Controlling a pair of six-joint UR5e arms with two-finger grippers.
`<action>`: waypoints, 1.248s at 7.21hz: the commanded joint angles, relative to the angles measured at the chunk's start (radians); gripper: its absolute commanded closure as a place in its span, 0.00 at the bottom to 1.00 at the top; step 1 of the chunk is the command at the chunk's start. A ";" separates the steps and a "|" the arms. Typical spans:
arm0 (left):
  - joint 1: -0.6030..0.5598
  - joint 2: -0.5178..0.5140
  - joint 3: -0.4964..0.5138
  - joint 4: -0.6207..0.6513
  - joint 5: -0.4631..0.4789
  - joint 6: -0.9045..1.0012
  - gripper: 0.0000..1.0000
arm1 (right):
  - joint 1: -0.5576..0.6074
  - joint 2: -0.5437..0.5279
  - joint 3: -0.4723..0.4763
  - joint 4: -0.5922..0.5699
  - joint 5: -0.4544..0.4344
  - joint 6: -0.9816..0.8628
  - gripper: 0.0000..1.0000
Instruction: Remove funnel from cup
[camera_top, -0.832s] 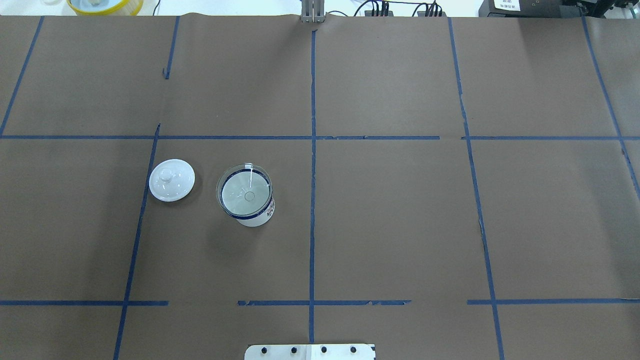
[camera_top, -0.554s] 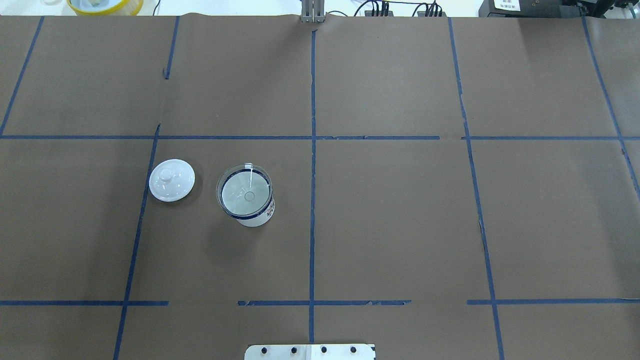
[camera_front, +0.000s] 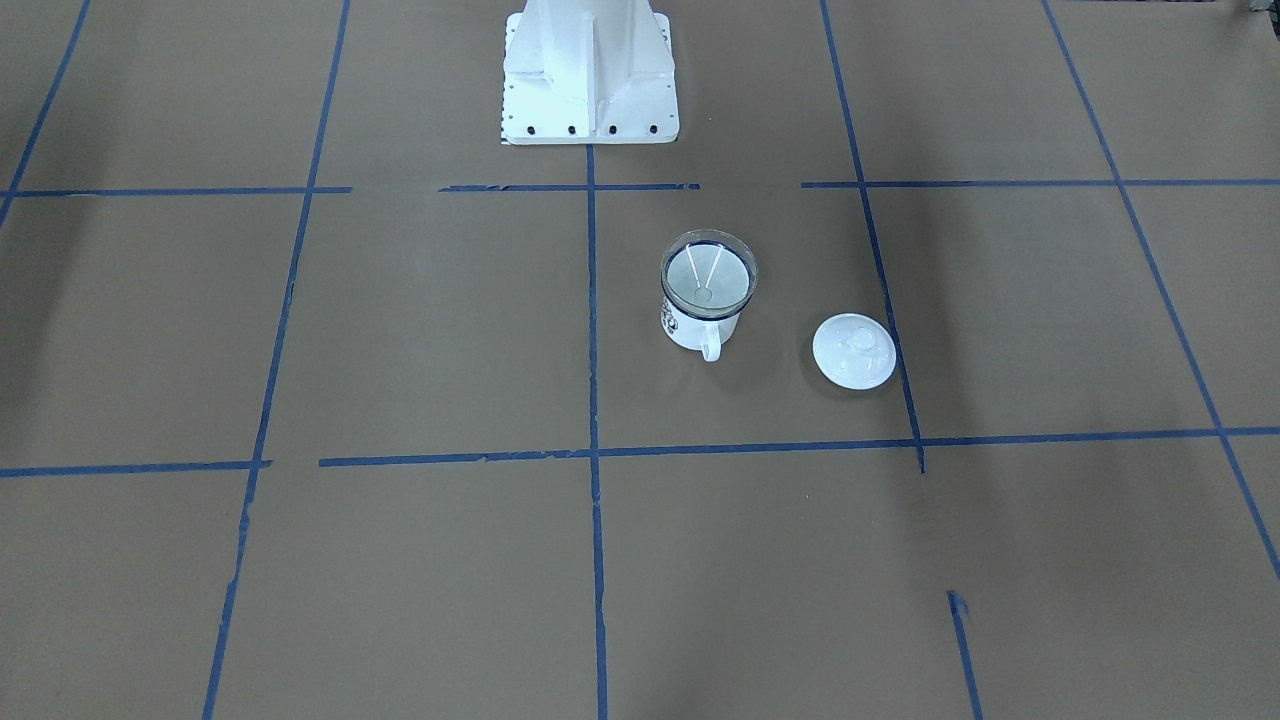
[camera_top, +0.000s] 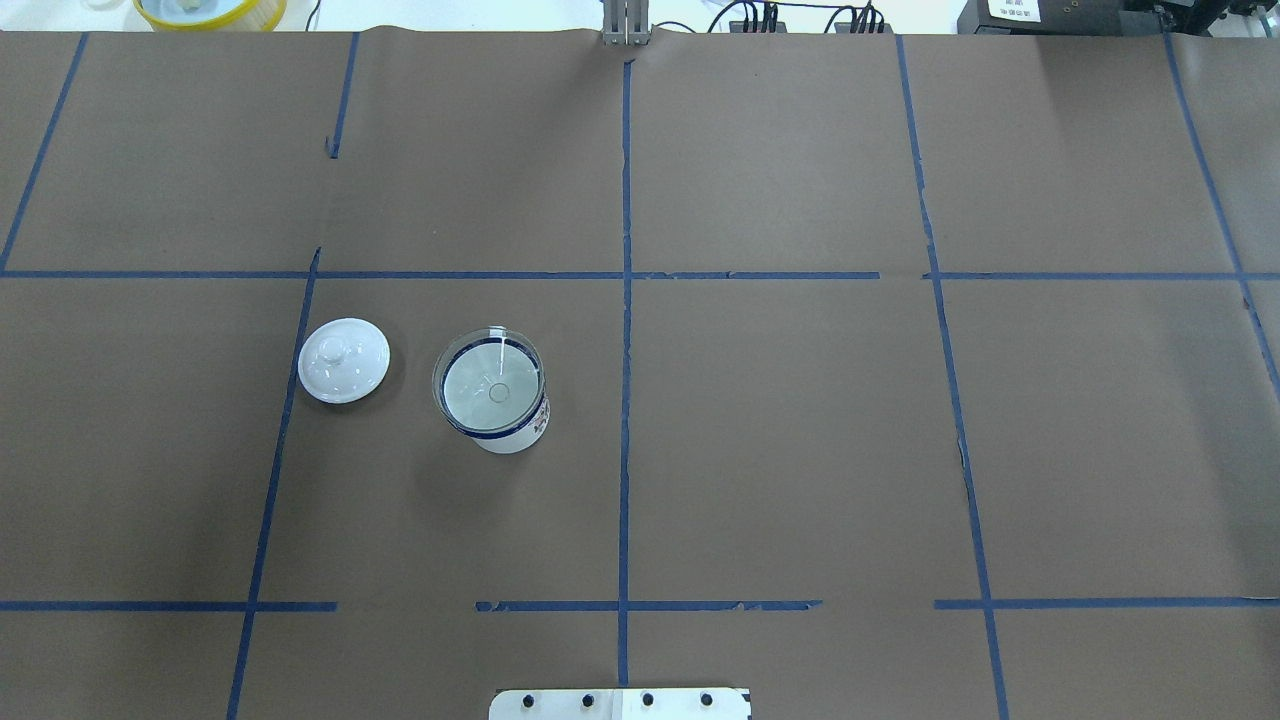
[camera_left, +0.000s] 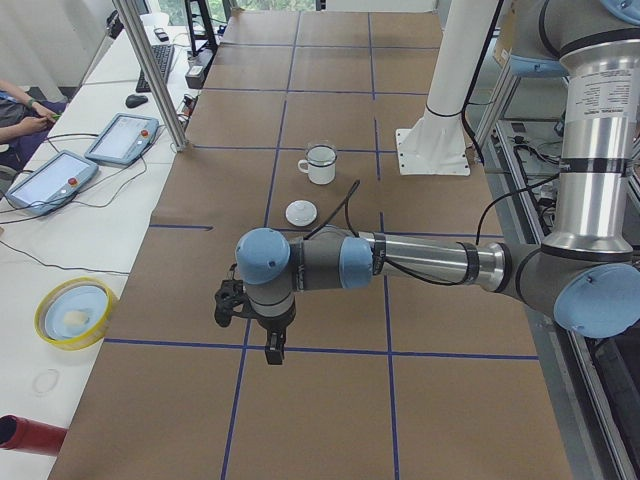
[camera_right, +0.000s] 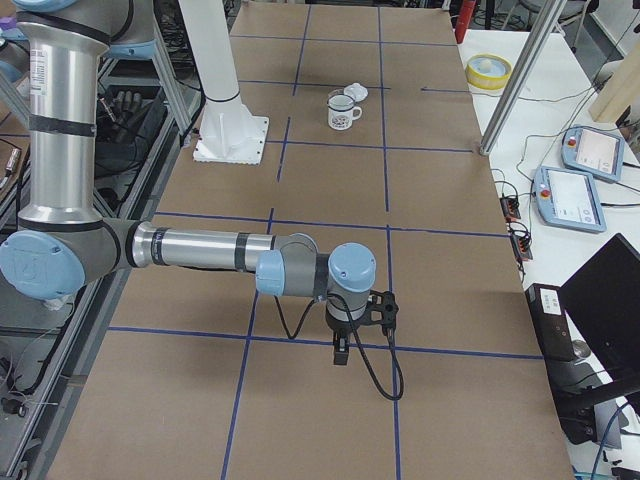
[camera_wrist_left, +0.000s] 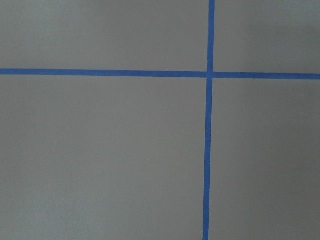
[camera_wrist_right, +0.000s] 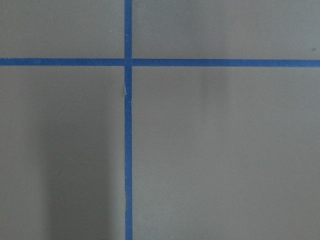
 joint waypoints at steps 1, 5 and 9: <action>0.035 -0.097 -0.063 0.005 0.061 -0.174 0.00 | 0.000 0.000 0.000 0.000 0.000 0.000 0.00; 0.420 -0.216 -0.378 0.000 0.064 -0.726 0.00 | 0.000 0.000 0.000 0.000 0.000 0.000 0.00; 0.822 -0.454 -0.338 0.028 0.266 -1.146 0.00 | 0.000 0.000 0.000 0.000 0.000 0.000 0.00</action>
